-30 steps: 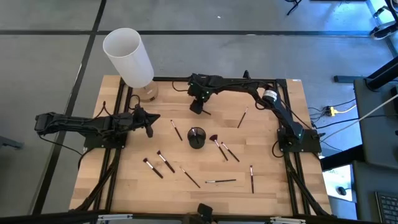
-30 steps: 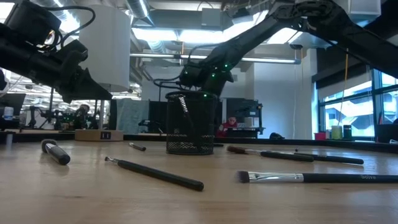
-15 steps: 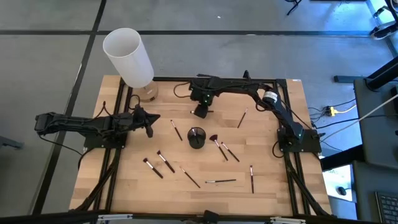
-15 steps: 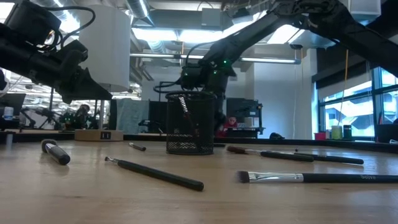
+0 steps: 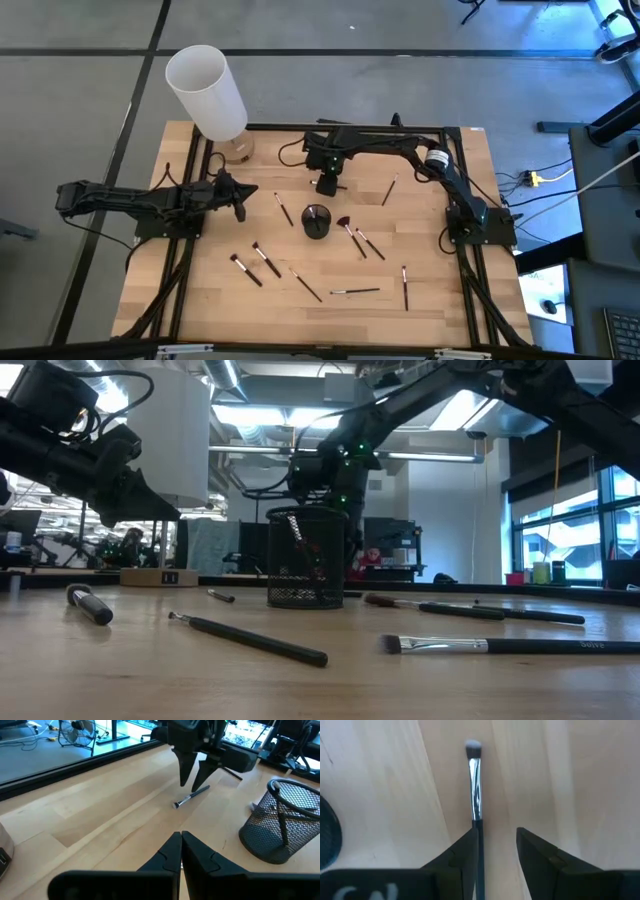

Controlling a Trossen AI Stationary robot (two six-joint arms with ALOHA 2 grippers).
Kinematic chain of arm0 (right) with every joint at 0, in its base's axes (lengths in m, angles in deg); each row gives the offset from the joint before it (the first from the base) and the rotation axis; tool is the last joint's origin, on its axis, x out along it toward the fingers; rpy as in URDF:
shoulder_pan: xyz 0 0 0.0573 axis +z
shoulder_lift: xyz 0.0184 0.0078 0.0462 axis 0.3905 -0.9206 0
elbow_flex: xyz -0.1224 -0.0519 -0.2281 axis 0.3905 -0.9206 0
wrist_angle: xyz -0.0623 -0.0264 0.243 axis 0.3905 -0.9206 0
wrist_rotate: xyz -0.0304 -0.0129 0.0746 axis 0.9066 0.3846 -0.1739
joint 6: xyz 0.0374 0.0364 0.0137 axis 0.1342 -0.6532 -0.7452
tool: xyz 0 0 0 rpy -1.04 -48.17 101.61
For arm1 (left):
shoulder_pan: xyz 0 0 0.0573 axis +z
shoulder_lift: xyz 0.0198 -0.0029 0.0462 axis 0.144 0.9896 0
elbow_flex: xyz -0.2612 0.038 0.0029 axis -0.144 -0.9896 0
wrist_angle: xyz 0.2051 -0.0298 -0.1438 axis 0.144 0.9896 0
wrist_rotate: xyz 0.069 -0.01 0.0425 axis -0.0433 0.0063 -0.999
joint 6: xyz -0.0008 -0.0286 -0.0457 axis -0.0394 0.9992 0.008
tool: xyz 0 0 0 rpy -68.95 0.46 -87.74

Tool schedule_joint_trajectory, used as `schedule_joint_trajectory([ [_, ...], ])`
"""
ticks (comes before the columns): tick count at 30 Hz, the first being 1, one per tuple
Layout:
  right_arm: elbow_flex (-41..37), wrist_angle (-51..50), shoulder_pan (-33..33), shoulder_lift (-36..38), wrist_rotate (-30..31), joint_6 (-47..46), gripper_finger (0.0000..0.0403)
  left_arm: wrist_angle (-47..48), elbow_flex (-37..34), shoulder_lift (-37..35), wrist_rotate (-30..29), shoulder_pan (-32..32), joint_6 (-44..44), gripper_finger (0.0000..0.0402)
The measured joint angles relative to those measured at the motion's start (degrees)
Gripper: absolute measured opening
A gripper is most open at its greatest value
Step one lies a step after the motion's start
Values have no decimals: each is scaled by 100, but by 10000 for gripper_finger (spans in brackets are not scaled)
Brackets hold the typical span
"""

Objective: Sort items
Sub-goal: Put the silver eyeshadow brush into the pen holder

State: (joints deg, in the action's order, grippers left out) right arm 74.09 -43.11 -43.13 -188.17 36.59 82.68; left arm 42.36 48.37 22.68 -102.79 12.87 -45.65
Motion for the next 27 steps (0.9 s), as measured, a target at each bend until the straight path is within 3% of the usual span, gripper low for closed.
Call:
schedule_joint_trajectory([
  [5,-199,71,137,5,75,-65,133,1,1,0,34,-1,49,8],
  [12,-662,269,256,57,976,-129,125,4,0,0,59,0,170,7],
  [20,-781,157,291,48,1009,-244,18,10,1,11,184,-1,349,6],
  [27,-811,37,278,185,1027,-580,35,39,1,9,454,-1,407,7],
])
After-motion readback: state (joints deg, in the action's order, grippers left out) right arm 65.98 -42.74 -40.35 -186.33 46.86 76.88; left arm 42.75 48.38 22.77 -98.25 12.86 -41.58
